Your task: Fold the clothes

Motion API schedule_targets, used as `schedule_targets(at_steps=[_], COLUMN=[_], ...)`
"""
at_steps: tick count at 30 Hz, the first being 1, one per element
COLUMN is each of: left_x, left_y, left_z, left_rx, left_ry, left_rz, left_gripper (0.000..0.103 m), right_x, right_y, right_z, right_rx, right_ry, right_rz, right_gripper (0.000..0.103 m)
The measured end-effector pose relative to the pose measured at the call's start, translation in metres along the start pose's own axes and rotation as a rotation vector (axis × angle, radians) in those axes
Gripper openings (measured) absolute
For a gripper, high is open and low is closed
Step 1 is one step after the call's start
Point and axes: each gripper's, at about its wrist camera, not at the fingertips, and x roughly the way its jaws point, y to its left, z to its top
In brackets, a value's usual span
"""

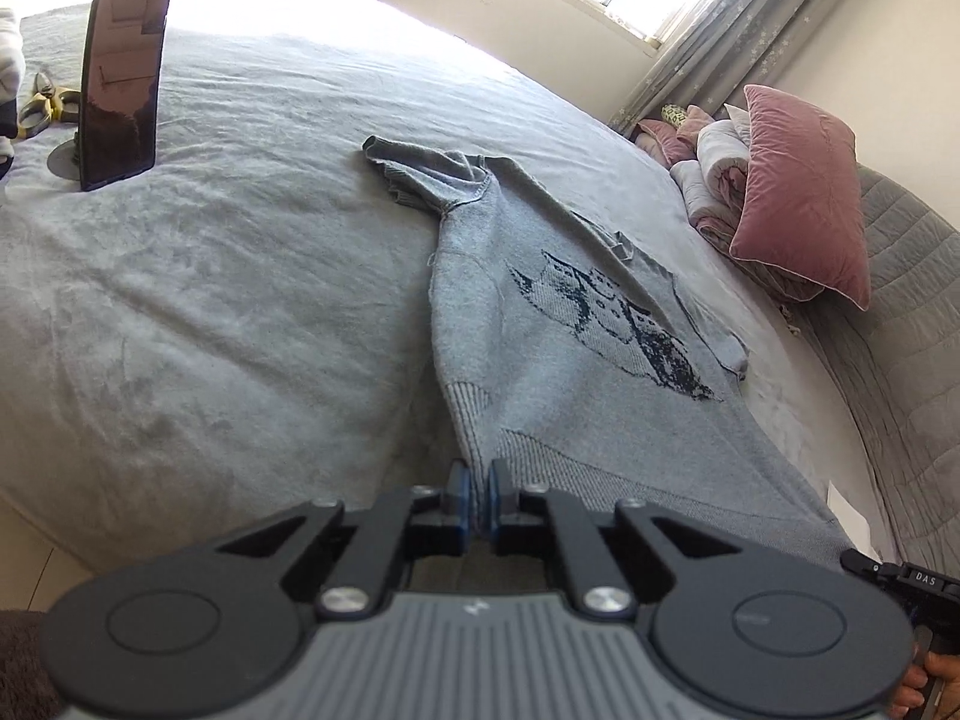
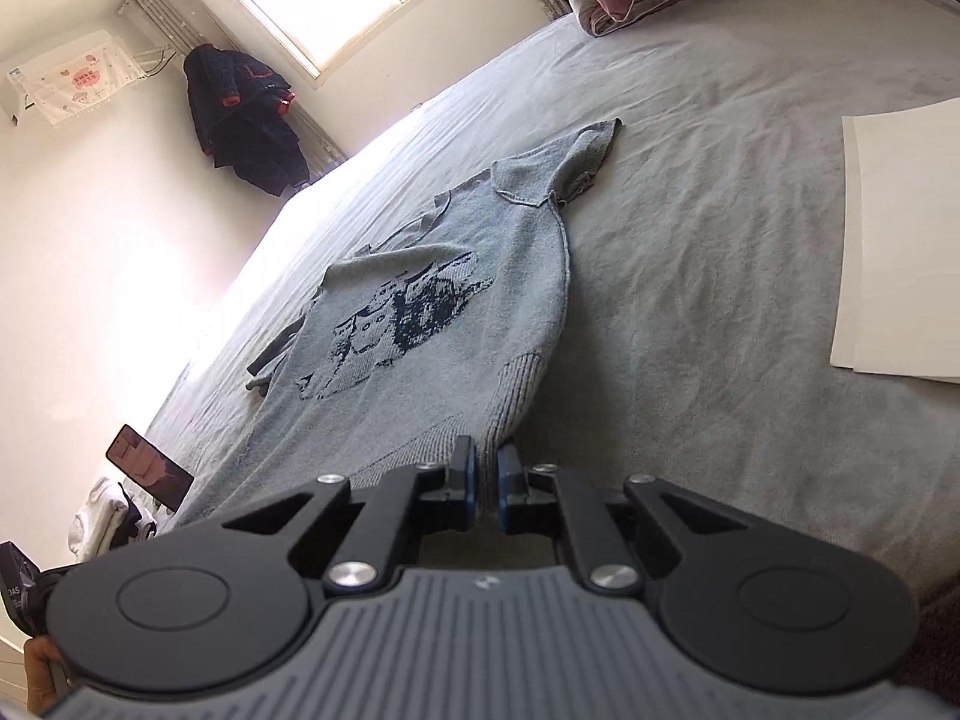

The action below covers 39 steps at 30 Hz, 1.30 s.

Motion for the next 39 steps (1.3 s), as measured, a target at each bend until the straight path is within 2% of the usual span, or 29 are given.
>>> schedule_targets(at_steps=[3,13,19,21,22,23,24,25,26,27,28,30,35,39], left_x=[0.006,0.032,0.043,0.042,0.041,0.040,0.039,0.037,0.036,0.036,0.037,0.042,0.071,0.108], left_y=[-0.004,0.008,0.018,0.018,0.018,0.018,0.018,0.017,0.016,0.015,0.013,0.008,-0.007,-0.002], left_z=[-0.007,-0.024,-0.025,-0.024,-0.022,-0.019,-0.016,-0.011,-0.006,-0.001,0.005,0.019,0.055,0.091], left_rx=[0.057,0.125,0.114,0.118,0.124,0.129,0.132,0.140,0.152,0.168,0.182,0.200,0.228,0.170], left_ry=[0.031,0.139,0.168,0.168,0.166,0.164,0.156,0.137,0.114,0.091,0.074,0.049,-0.011,-0.026], left_rz=[0.052,0.130,0.110,0.098,0.090,0.082,0.079,0.088,0.101,0.116,0.129,0.143,0.107,0.105], left_gripper=[0.006,0.006,0.007,0.010,0.011,0.018,0.030,0.037,0.045,0.046,0.047,0.049,0.049,0.049], right_x=[0.006,0.035,0.047,0.048,0.049,0.049,0.050,0.050,0.050,0.050,0.050,0.055,0.081,0.107], right_y=[-0.001,-0.017,-0.028,-0.026,-0.024,-0.022,-0.021,-0.018,-0.015,-0.012,-0.009,-0.003,0.010,0.020], right_z=[-0.007,-0.026,-0.028,-0.026,-0.024,-0.022,-0.020,-0.018,-0.014,-0.010,-0.006,0.005,0.029,0.044], right_rx=[-0.016,-0.042,-0.015,-0.026,-0.036,-0.047,-0.057,-0.070,-0.083,-0.096,-0.112,-0.137,-0.173,-0.190], right_ry=[0.037,0.141,0.180,0.193,0.202,0.210,0.218,0.225,0.222,0.217,0.209,0.195,0.168,0.166], right_rz=[-0.020,-0.100,-0.104,-0.099,-0.094,-0.089,-0.083,-0.083,-0.087,-0.093,-0.099,-0.107,-0.122,-0.131], right_gripper=[0.008,0.008,0.008,0.013,0.016,0.019,0.023,0.027,0.038,0.046,0.048,0.048,0.048,0.048])
